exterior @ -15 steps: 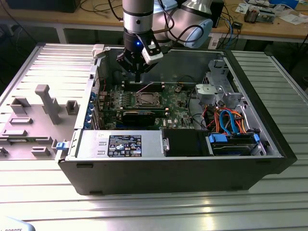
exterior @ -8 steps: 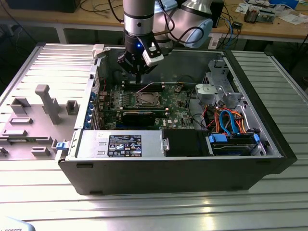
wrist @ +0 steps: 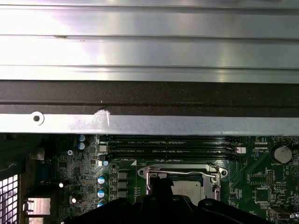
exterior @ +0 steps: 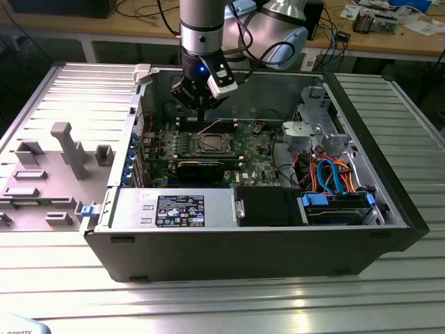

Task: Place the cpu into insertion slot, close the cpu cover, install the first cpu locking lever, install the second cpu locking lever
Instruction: 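Install the first cpu locking lever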

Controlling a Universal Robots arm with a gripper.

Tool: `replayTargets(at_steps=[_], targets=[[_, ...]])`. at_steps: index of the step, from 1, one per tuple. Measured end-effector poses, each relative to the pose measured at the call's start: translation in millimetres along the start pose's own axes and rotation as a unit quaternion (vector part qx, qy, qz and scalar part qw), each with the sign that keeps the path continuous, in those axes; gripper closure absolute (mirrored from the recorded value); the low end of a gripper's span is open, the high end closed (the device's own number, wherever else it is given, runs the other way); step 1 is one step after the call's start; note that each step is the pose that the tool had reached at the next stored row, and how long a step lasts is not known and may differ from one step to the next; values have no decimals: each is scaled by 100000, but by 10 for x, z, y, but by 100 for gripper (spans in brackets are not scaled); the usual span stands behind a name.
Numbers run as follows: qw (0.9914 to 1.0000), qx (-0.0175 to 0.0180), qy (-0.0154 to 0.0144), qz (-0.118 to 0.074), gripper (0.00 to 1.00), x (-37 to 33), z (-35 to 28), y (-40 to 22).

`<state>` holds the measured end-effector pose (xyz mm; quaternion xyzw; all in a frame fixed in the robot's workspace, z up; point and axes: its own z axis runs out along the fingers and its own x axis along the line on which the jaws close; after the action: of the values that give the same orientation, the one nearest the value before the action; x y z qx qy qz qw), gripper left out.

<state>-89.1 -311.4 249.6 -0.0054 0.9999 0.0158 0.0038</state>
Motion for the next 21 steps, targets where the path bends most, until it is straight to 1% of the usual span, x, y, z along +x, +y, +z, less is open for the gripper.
replayTargets(at_steps=[17, 21], targets=[[100000, -7, -3, 0, 89, -8, 2, 0], [100000, -27, -2, 0, 89, -25, 15, -1]])
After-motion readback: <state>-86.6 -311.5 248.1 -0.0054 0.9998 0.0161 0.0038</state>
